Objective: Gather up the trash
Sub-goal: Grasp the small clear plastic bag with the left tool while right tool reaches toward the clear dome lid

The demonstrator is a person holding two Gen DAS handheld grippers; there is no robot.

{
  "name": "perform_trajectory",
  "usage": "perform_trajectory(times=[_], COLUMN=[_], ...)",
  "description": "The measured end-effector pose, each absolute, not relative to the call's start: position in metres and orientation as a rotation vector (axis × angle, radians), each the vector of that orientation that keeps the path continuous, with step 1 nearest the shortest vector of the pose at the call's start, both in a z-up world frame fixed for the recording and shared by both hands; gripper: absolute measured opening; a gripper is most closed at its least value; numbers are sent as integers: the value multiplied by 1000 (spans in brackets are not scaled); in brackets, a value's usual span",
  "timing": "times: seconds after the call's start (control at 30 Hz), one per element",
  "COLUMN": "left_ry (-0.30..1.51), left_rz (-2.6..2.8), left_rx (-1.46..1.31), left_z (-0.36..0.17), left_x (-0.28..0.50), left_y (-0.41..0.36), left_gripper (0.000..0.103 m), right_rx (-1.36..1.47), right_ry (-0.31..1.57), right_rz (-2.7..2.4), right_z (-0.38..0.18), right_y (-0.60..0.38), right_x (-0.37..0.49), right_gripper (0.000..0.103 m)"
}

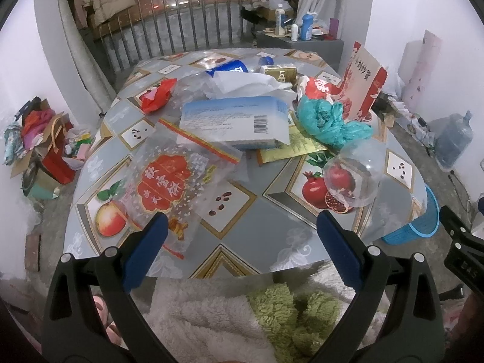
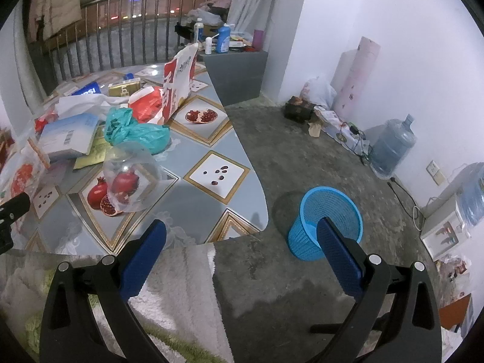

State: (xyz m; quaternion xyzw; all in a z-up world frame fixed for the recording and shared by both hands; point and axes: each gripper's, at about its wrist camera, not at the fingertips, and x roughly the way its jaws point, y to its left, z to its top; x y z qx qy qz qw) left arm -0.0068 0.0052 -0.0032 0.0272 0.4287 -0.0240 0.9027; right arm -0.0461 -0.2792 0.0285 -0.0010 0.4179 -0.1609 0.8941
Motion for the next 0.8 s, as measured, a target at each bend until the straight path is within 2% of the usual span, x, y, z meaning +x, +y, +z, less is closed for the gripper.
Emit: perform_trajectory(times=[0.33, 0.57, 0.8], left_ry=[761, 819, 890], left_rz=[39, 93, -117], left_rx=[33, 74, -197], left_z=[27, 16, -9], left_x=[5, 26, 30], left_y=[53, 105, 151], left_gripper=[94, 94, 94], right_rx=[18, 62, 68], right_ry=[780, 691, 688], right_rz=[-269, -151, -85], right_z=[36, 34, 25], right_y=[-273, -258, -247], right_x=[-38, -30, -21], right_gripper=[97, 97, 97])
